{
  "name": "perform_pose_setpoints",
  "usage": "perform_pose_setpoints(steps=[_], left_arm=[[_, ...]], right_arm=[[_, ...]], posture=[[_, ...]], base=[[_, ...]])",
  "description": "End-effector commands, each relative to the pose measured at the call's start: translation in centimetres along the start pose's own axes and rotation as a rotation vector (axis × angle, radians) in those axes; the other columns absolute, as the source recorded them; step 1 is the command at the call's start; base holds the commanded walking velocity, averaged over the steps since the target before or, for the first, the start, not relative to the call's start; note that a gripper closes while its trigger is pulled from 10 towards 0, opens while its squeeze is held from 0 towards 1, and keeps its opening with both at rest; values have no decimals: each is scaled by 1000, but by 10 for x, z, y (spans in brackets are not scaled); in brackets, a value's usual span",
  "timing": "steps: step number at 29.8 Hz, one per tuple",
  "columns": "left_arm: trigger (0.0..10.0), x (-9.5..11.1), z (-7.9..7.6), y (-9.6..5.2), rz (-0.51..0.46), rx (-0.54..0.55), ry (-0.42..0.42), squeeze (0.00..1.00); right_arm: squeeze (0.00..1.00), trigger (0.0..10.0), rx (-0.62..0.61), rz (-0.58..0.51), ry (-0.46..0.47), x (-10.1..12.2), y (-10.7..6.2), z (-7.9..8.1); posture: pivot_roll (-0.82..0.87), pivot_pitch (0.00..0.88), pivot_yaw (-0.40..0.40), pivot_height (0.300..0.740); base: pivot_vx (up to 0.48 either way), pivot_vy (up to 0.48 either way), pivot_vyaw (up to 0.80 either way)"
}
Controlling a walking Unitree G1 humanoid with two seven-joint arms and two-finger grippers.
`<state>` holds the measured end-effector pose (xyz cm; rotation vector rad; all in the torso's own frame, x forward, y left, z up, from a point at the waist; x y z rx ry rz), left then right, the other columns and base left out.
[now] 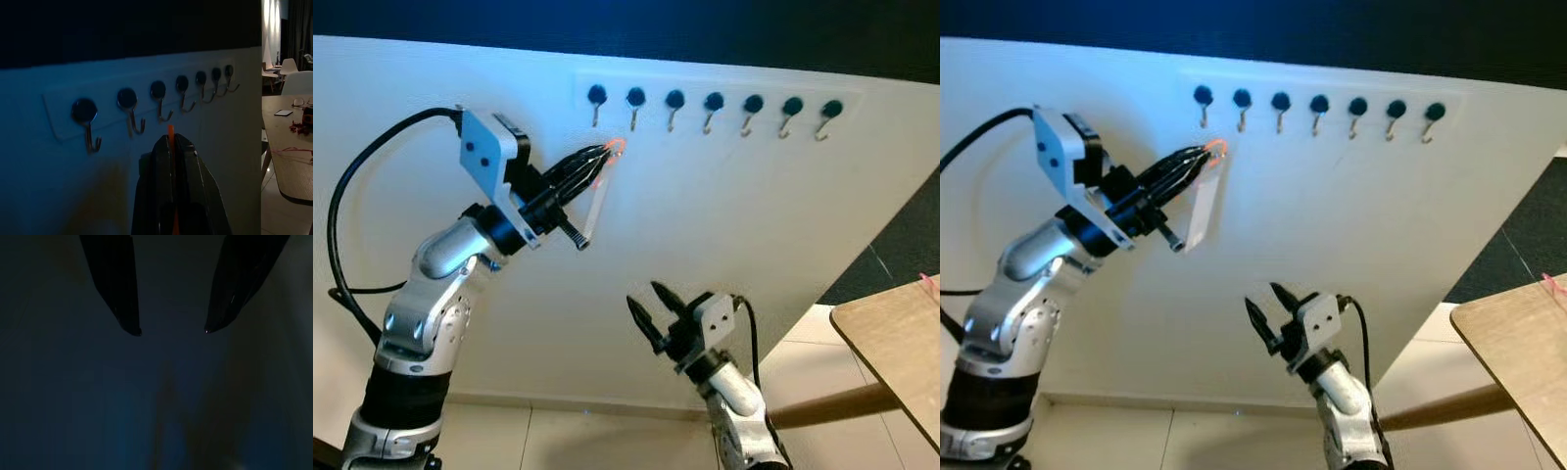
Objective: Hang keys on a hook
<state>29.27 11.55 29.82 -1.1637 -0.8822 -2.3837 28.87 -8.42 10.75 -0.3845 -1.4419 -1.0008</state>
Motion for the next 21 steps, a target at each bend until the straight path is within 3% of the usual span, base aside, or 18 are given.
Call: perform_pose_setpoints(steps=[1,9,16,21], left_arm=[[10000,-5,-5,6,8,-28,-33,0],[10000,-11,1,19,22,-44,-30,0],[10000,-13,10,25,26,12,1,0],[10000,-11,28,26,5,106,28,0]], right_arm=[[0,10000,11,-15,7,4,3,3],[0,10000,70,-138,2,38,19,19],[0,10000,82,-149,8,44,19,22],[0,10000,79,-148,26,47,19,25]], posture=[[62,82,-45,740],[58,83,-42,740],[58,82,-41,740],[56,84,-42,740]], base=[[0,0,0],[0,0,0],[0,0,0],[0,0,0]])
Point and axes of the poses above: a point about 5 cm out from each wrist's last joint towards the gripper, its own y axis pointing out of the wrist towards the gripper, its own x axis along the axis of the wrist's last joint, z = x × y, the point moved 1 cm from there along y, pointing out of the wrist towards the gripper, and after that the axes turned 13 degrees about y, right-handed, at the moved point
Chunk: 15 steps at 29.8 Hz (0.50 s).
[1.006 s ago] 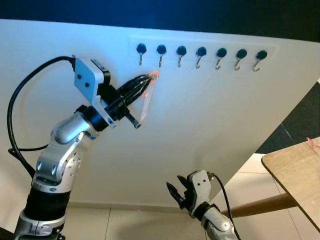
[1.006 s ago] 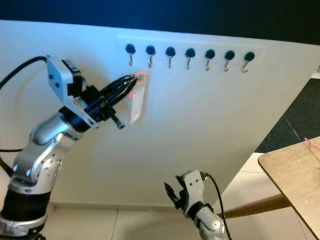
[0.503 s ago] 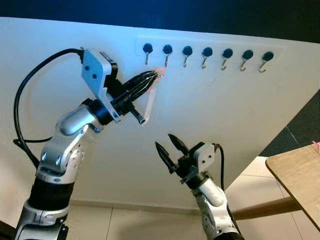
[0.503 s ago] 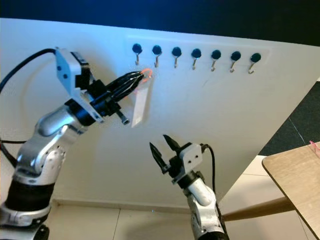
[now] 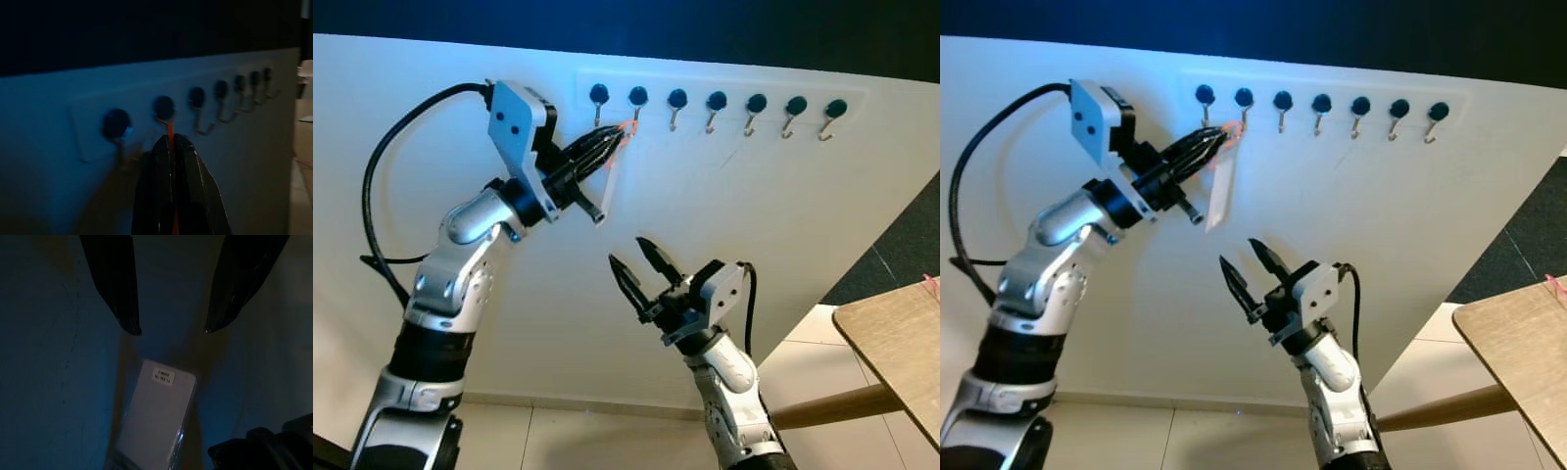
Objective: Hang keys on a hook
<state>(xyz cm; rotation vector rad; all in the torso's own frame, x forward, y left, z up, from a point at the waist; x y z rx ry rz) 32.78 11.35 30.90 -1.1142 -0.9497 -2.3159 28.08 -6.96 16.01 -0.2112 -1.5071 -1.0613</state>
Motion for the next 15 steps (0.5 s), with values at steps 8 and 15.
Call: perform_pose_setpoints(steps=[8,15], left_arm=[[10000,3,9,-1,-24,47,18,0],[10000,-22,2,-7,101,3,-1,0]], right_arm=[[0,10000,1,13,24,1,-1,3],[0,10000,6,27,26,0,-1,4]], posture=[[59,85,-45,740],[58,85,-48,740]], base=[[0,0,0],[0,0,0]])
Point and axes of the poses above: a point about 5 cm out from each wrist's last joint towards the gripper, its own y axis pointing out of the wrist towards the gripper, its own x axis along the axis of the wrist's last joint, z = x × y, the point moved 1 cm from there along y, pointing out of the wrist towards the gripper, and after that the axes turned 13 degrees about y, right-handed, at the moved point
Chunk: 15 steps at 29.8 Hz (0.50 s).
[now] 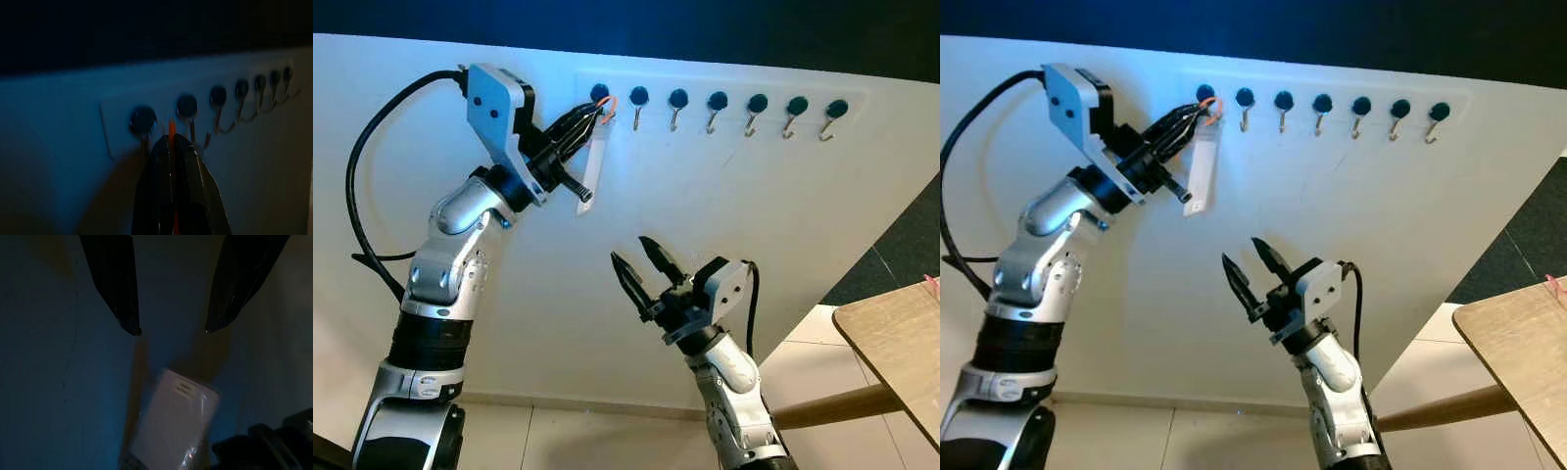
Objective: Hang keys on a hook
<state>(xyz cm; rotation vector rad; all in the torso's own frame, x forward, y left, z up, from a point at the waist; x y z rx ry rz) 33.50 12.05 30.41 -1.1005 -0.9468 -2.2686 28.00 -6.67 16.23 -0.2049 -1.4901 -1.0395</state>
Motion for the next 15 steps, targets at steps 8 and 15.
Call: perform_pose_setpoints(steps=[8,15], left_arm=[[10000,-30,-13,-10,135,-48,-60,0],[10000,-35,-10,-11,165,-31,-52,0]], right_arm=[[0,10000,-4,19,9,0,-4,1],[0,10000,-2,20,9,0,-3,1]], posture=[[56,86,-48,740],[56,86,-47,740]], base=[[0,0,0],[0,0,0]])
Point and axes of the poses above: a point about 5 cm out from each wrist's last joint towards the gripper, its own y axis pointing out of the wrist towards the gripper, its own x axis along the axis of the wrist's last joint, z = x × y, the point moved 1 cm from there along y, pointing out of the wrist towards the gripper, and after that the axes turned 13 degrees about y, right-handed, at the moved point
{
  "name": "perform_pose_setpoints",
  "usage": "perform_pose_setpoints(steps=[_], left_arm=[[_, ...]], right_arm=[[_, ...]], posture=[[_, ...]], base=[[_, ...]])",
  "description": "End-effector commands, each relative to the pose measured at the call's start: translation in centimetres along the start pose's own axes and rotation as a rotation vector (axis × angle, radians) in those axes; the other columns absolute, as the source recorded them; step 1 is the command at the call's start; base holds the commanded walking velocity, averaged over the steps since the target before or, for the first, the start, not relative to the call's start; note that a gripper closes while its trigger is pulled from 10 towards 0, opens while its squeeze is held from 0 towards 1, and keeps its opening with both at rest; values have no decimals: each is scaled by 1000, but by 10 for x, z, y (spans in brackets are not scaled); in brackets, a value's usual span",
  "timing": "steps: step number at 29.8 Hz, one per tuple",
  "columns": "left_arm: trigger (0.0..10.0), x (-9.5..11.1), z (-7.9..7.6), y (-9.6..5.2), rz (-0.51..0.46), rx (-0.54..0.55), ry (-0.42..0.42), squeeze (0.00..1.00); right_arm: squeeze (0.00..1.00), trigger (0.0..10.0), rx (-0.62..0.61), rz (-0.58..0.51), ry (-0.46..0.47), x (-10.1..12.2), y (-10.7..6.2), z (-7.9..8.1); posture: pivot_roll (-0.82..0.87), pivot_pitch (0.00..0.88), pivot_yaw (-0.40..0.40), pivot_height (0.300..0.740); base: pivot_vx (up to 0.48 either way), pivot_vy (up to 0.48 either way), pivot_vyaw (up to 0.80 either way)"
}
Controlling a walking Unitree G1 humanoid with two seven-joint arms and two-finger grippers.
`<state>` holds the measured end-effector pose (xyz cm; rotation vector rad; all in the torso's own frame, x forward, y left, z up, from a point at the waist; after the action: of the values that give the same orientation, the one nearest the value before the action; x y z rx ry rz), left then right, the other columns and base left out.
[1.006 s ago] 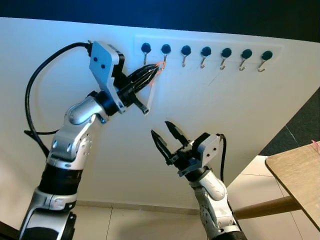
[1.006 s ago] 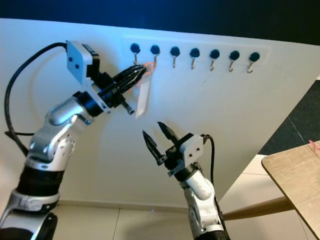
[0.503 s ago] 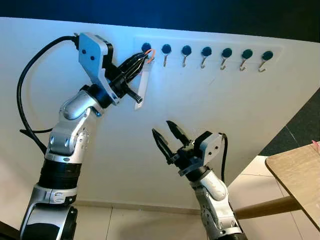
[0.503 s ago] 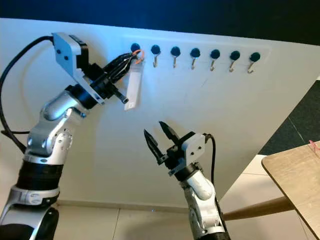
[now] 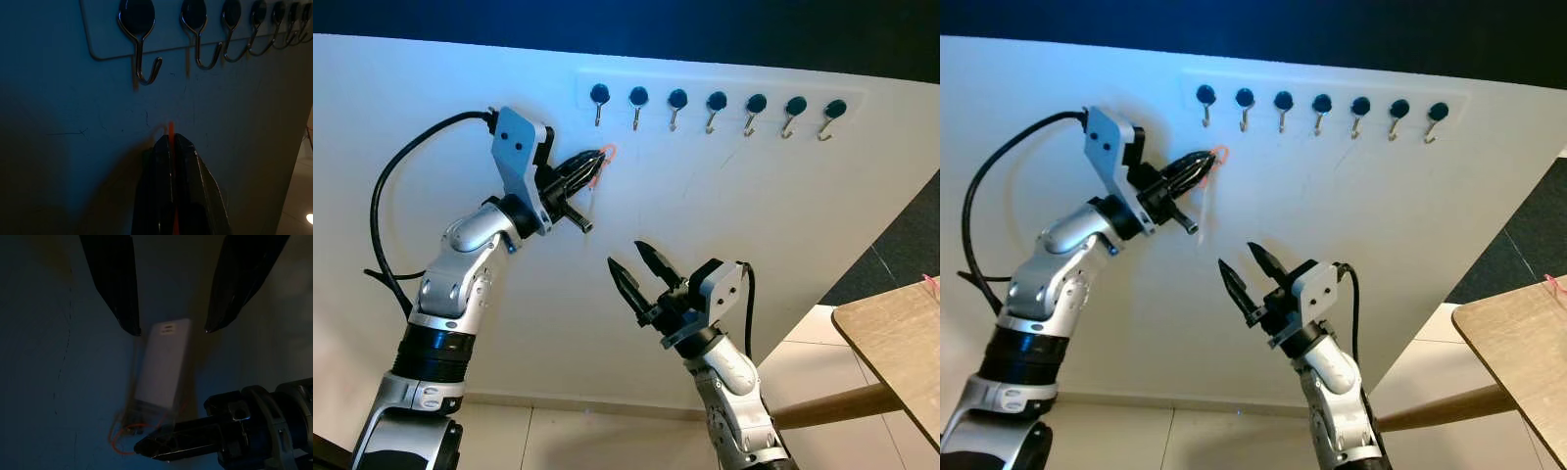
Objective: Hang keys on a hook
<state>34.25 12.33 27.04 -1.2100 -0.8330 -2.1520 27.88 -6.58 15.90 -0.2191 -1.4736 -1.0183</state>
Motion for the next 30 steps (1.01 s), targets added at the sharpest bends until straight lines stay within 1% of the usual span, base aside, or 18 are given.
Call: perform_pose_setpoints(steps=[1,2,5,8,13,21,25,28,30], left_arm=[[10000,-4,-1,-1,23,-2,4,0],[10000,-1,1,-1,3,7,6,0],[10000,18,1,-1,-130,7,-20,0],[10000,29,-1,-2,-213,-6,-20,0],[10000,36,0,-3,-264,-7,-6,0],[10000,35,-2,-2,-255,-25,8,0],[10000,23,3,-1,-178,13,13,0],[10000,20,6,-1,-165,24,8,0],[10000,17,10,-1,-158,49,7,0]], right_arm=[[0,10000,-2,-7,-2,3,-2,0],[0,10000,-2,-9,-1,4,-2,0],[0,10000,-4,-11,0,4,-1,0],[0,10000,-5,-11,0,4,-2,0],[0,10000,-7,-13,0,4,-1,0],[0,10000,-7,-14,0,4,-1,0],[0,10000,-3,-13,0,4,0,0],[0,10000,-2,-14,0,4,0,1],[0,10000,-1,-15,1,5,0,1]], posture=[[56,86,-47,740],[56,86,-48,740],[57,87,-48,740],[58,86,-48,740],[56,86,-47,740],[56,87,-47,740],[57,86,-47,740],[56,86,-46,740],[55,87,-46,740]], base=[[0,0,0],[0,0,0],[0,0,0],[0,0,0],[0,0,0],[0,0,0],[0,0,0],[0,0,0],[0,0,0]])
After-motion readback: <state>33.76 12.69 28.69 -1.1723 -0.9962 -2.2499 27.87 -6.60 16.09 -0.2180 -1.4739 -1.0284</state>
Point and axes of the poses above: a point about 5 cm out from each wrist's last joint towards the gripper, its own y axis pointing out of the wrist towards the gripper, its own x axis along the axis of the wrist's last joint, z = x × y, the point moved 1 cm from there along y, pointing out of the wrist towards the gripper, and after that the axes turned 13 degrees about y, right-handed, at the moved point
